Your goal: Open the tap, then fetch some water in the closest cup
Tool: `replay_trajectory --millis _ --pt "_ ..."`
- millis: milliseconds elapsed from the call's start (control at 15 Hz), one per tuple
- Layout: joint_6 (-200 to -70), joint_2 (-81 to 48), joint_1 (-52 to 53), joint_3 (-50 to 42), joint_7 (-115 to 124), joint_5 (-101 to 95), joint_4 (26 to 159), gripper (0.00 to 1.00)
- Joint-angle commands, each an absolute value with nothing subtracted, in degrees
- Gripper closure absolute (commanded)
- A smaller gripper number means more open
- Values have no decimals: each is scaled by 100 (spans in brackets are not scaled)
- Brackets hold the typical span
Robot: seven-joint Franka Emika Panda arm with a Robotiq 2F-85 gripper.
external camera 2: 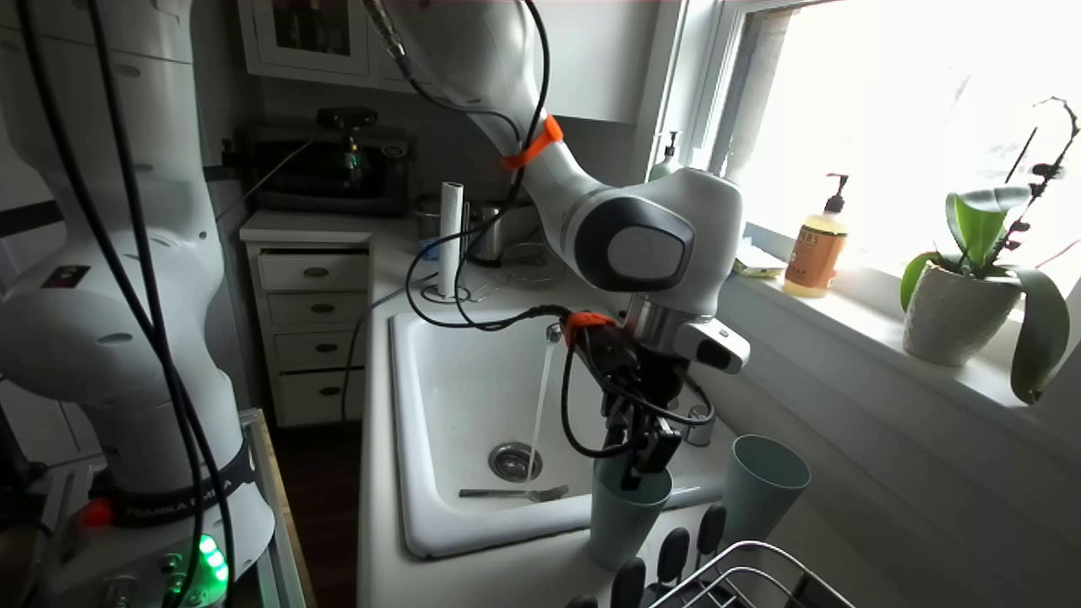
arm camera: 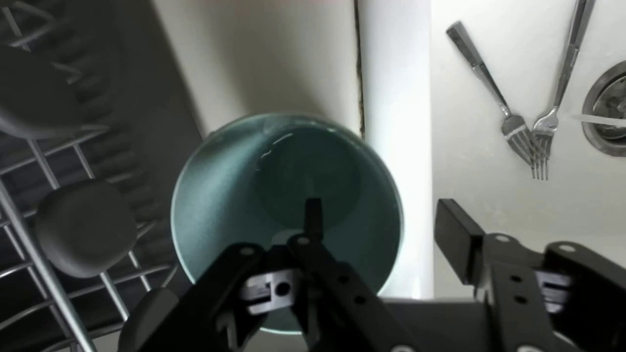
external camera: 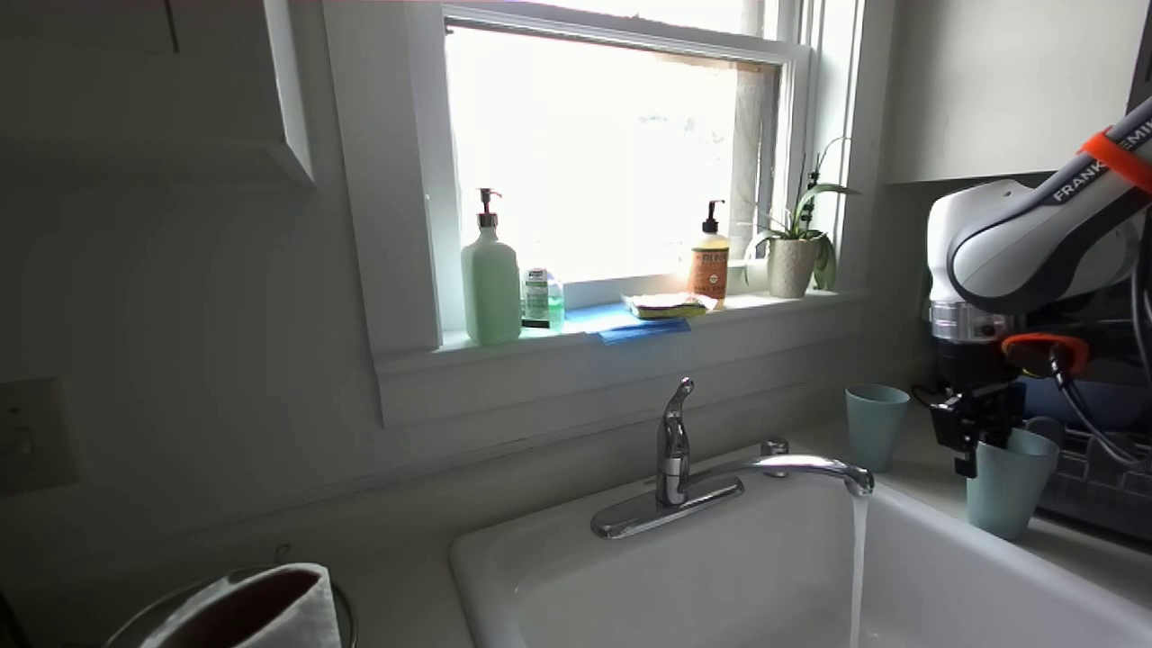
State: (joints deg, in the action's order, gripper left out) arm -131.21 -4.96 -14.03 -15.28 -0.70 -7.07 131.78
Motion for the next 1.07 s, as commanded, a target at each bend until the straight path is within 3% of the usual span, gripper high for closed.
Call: replay_trajectory --millis 0,67,1000 --pt "-12970 -148 -1358 -1456 59 -719 13247 8" --pt "-12964 -107 -1334 -1428 115 -734 13226 0" --pt "-12294 1126 -976 -786 1109 -706 13227 0"
